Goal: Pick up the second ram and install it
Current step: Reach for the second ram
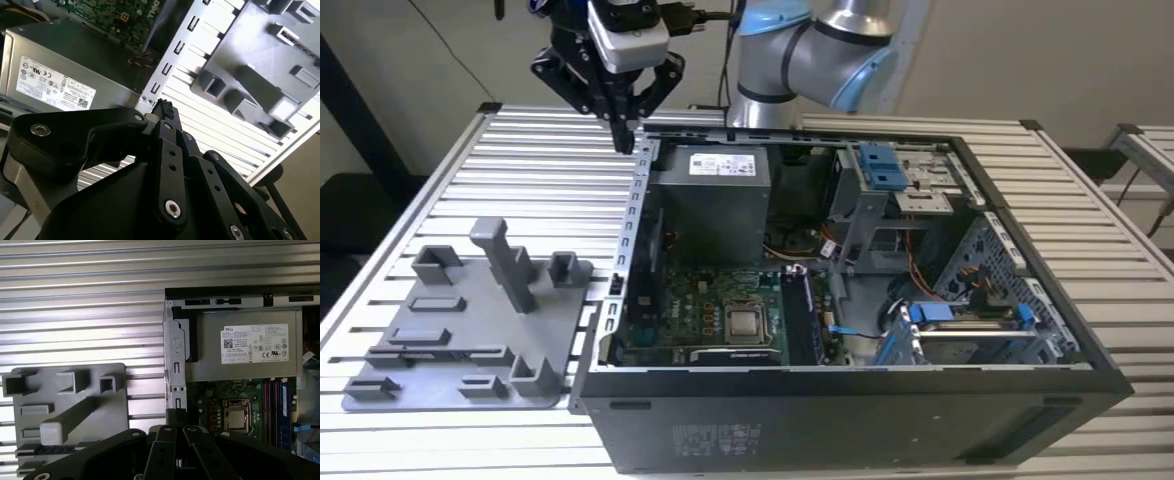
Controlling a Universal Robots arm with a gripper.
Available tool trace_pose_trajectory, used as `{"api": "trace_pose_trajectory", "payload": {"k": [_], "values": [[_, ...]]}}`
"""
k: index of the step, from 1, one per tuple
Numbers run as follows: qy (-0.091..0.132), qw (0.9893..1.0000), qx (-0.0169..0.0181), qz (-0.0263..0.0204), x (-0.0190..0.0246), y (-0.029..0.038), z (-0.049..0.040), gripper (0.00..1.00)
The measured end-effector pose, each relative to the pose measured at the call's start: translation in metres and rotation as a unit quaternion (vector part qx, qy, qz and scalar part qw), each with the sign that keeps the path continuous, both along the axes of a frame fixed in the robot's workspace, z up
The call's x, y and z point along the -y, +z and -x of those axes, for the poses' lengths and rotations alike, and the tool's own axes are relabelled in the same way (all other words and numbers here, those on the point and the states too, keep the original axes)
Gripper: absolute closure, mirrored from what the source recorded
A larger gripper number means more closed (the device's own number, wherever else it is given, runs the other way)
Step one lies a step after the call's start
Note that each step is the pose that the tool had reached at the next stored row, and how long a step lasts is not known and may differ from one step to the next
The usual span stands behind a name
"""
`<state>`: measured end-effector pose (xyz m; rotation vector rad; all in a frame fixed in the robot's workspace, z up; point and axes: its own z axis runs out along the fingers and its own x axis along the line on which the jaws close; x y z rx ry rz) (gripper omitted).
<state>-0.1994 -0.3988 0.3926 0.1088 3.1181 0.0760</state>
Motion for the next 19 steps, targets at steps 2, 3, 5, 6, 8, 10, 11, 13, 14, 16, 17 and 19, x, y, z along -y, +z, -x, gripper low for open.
{"api": "trace_pose_trajectory", "payload": {"k": [2, 3, 5, 6, 8, 10, 11, 13, 14, 16, 17, 19], "values": [[0.0, 1.0, 0.0, 0.0, 0.0, 0.0, 0.0015, 0.89], [0.0, 1.0, 0.0, 0.0, 0.0, 0.0, 0.0023, 0.89], [0.0, 1.0, 0.0, 0.0, 0.0, 0.0, 0.0043, 0.89], [0.0, 1.0, 0.0, 0.0, 0.0, 0.0, 0.0057, 0.89], [0.0, 1.0, 0.0, 0.0, 0.0, 0.0, 0.0087, 0.89], [0.0, 1.0, 0.0, 0.0, 0.0, 0.0, 0.0115, 0.89], [0.0, 1.0, 0.0, 0.0, 0.0, 0.0, 0.0129, 0.89], [0.0, 1.0, 0.0, 0.0, 0.0, 0.0, 0.0156, 0.89], [0.0, 1.0, 0.0, 0.0, 0.0, 0.0, 0.0171, 0.89], [0.0, 1.0, 0.0, 0.0, 0.0, 0.0, 0.0198, 0.89], [0.0, 1.0, 0.0, 0.0, 0.0, 0.0, 0.0211, 0.89], [0.0, 1.0, 0.0, 0.0, 0.0, 0.0, 0.0239, 0.89]]}}
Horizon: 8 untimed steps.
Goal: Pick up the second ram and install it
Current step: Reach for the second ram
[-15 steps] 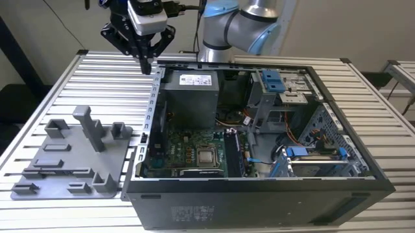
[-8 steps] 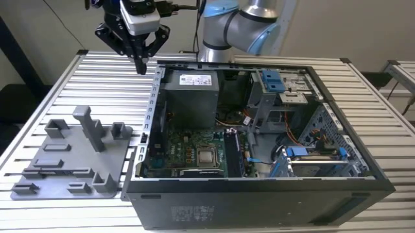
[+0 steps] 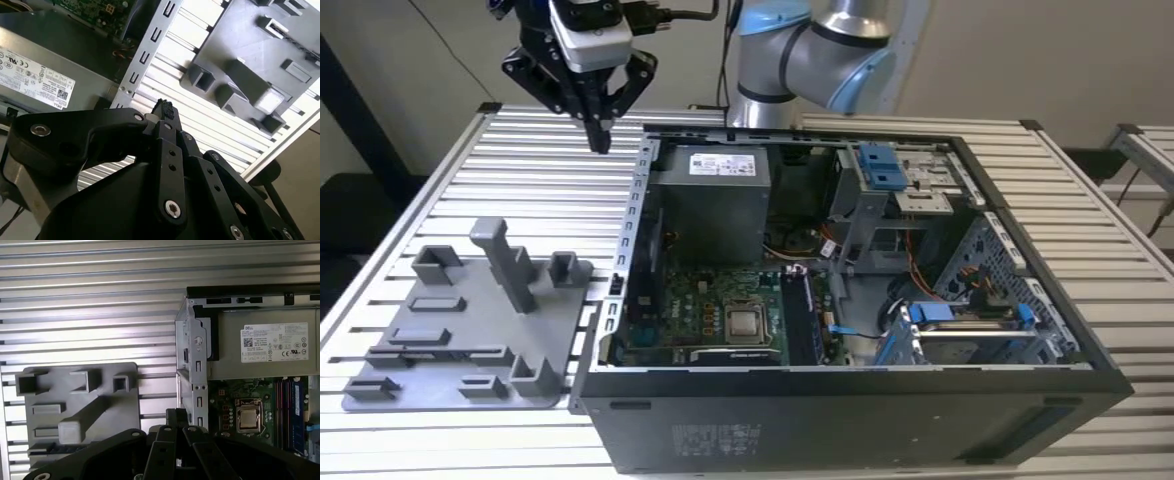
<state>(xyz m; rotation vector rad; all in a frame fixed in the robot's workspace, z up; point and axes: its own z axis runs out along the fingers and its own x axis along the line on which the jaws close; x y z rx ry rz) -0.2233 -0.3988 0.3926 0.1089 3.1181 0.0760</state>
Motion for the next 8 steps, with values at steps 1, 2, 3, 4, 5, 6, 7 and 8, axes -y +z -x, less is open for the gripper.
{"api": "trace_pose_trajectory", "payload": {"k": [1, 2, 3, 4, 5, 6, 7, 8], "values": [[0.0, 1.0, 0.0, 0.0, 0.0, 0.0, 0.0013, 0.89], [0.0, 1.0, 0.0, 0.0, 0.0, 0.0, 0.0027, 0.89], [0.0, 1.0, 0.0, 0.0, 0.0, 0.0, 0.0039, 0.89], [0.0, 1.0, 0.0, 0.0, 0.0, 0.0, 0.0051, 0.89], [0.0, 1.0, 0.0, 0.0, 0.0, 0.0, 0.0062, 0.89], [0.0, 1.0, 0.0, 0.0, 0.0, 0.0, 0.0074, 0.89], [0.0, 1.0, 0.0, 0.0, 0.0, 0.0, 0.0086, 0.89], [0.0, 1.0, 0.0, 0.0, 0.0, 0.0, 0.0098, 0.89]]}}
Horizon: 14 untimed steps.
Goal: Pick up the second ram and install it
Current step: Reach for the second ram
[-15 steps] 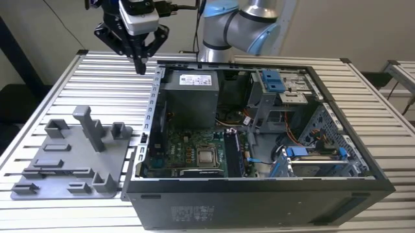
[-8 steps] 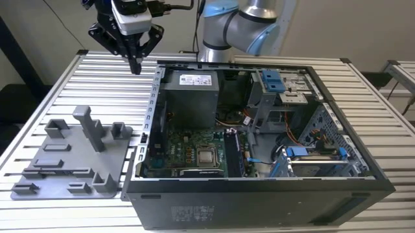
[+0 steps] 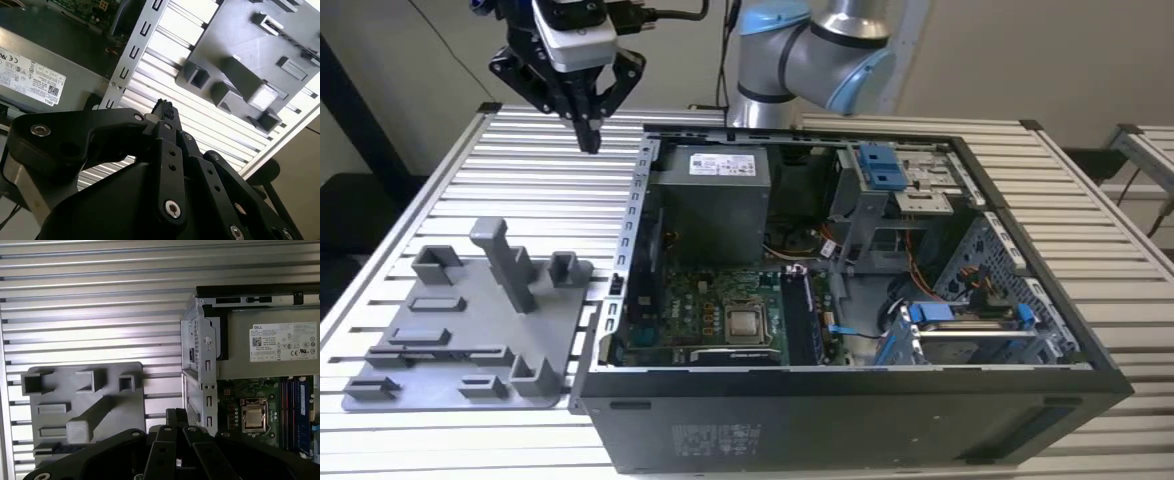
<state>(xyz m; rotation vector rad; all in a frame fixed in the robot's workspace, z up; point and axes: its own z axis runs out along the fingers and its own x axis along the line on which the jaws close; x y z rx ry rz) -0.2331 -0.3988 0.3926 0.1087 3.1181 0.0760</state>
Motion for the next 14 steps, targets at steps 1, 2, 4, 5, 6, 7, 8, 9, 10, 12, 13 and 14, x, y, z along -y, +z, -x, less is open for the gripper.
{"api": "trace_pose_trajectory", "payload": {"k": [1, 2, 4, 5, 6, 7, 8, 9, 10, 12, 13, 14], "values": [[0.0, 1.0, 0.0, 0.0, 0.0, 0.0, 0.0013, 0.89], [0.0, 1.0, 0.0, 0.0, 0.0, 0.0, 0.0026, 0.89], [0.0, 1.0, 0.0, 0.0, 0.0, 0.0, 0.0051, 0.89], [0.0, 1.0, 0.0, 0.0, 0.0, 0.0, 0.0063, 0.89], [0.0, 1.0, 0.0, 0.0, 0.0, 0.0, 0.0076, 0.89], [0.0, 1.0, 0.0, 0.0, 0.0, 0.0, 0.0088, 0.89], [0.0, 1.0, 0.0, 0.0, 0.0, 0.0, 0.0101, 0.89], [0.0, 1.0, 0.0, 0.0, 0.0, 0.0, 0.0114, 0.89], [0.0, 1.0, 0.0, 0.0, 0.0, 0.0, 0.0129, 0.89], [0.0, 1.0, 0.0, 0.0, 0.0, 0.0, 0.016, 0.89], [0.0, 1.0, 0.0, 0.0, 0.0, 0.0, 0.0174, 0.89], [0.0, 1.0, 0.0, 0.0, 0.0, 0.0, 0.0192, 0.89]]}}
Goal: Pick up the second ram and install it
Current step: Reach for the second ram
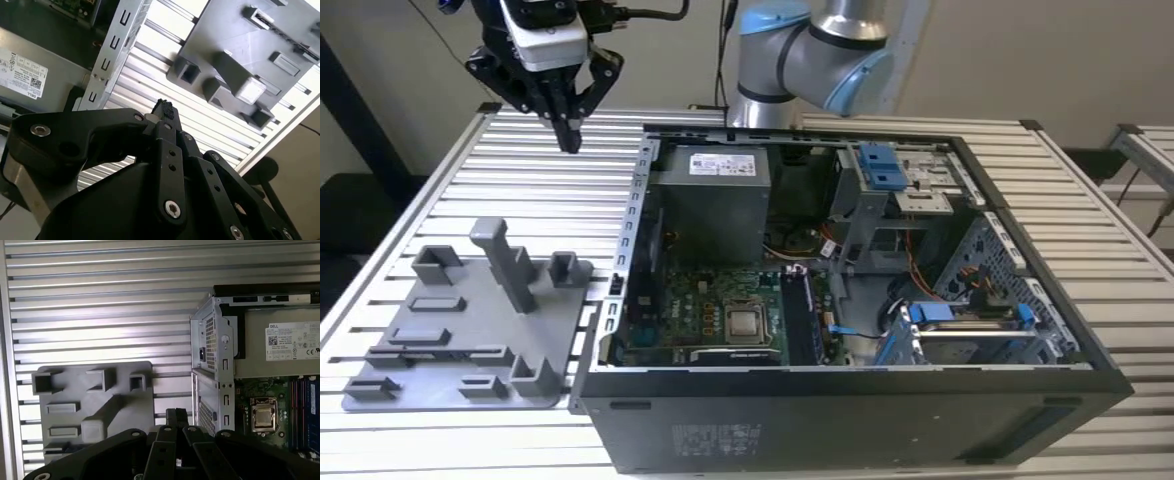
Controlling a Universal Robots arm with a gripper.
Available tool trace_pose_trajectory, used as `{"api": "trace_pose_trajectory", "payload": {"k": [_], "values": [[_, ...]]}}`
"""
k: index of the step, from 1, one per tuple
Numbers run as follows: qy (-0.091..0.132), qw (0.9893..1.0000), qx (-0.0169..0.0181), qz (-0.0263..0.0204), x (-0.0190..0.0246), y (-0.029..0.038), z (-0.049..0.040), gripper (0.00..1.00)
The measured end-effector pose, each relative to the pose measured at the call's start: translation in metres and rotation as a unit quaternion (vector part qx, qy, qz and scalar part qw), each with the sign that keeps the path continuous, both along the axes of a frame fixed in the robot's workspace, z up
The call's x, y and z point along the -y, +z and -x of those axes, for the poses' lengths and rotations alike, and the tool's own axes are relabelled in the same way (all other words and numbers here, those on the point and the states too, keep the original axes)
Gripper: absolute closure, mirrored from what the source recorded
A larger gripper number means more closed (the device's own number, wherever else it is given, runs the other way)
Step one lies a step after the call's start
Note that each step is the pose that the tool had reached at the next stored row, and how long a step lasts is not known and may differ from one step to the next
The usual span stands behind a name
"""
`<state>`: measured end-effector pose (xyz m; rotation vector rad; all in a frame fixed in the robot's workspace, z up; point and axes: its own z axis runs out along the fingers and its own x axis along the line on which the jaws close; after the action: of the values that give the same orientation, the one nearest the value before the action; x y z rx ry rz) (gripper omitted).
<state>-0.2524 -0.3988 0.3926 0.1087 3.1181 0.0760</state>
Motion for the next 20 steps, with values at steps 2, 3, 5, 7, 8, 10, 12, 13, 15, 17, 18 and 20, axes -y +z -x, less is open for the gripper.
{"api": "trace_pose_trajectory", "payload": {"k": [2, 3, 5, 7, 8, 10, 12, 13, 15, 17, 18, 20], "values": [[0.0, 1.0, 0.0, 0.0, 0.0, 0.0, 0.0049, 0.89], [0.0, 1.0, 0.0, 0.0, 0.0, 0.0, 0.0073, 0.89], [0.0, 1.0, 0.0, 0.0, 0.0, 0.0, 0.0135, 0.89], [0.0, 1.0, 0.0001, 0.0, 0.0, 0.0, 0.0199, 0.89], [0.001, 1.0, 0.0001, 0.0, 0.0, 0.0, 0.0219, 0.89], [0.001, 1.0, 0.0001, 0.0, -0.0001, 0.0, 0.028, 0.89], [0.001, 1.0, 0.0, 0.0, -0.0001, 0.0, 0.0364, 0.89], [0.001, 1.0, 0.0003, 0.0, -0.0001, 0.0, 0.0409, 0.89], [0.001, 1.0, 0.0005, 0.0, -0.0001, 0.0, 0.0489, 0.89], [0.001, 1.0, 0.0004, 0.0, -0.0001, 0.0, 0.0579, 0.89], [0.001, 1.0, 0.0004, 0.0, -0.0001, -0.0001, 0.0624, 0.89], [0.001, 1.0, 0.0004, 0.0, -0.0002, -0.0001, 0.0708, 0.89]]}}
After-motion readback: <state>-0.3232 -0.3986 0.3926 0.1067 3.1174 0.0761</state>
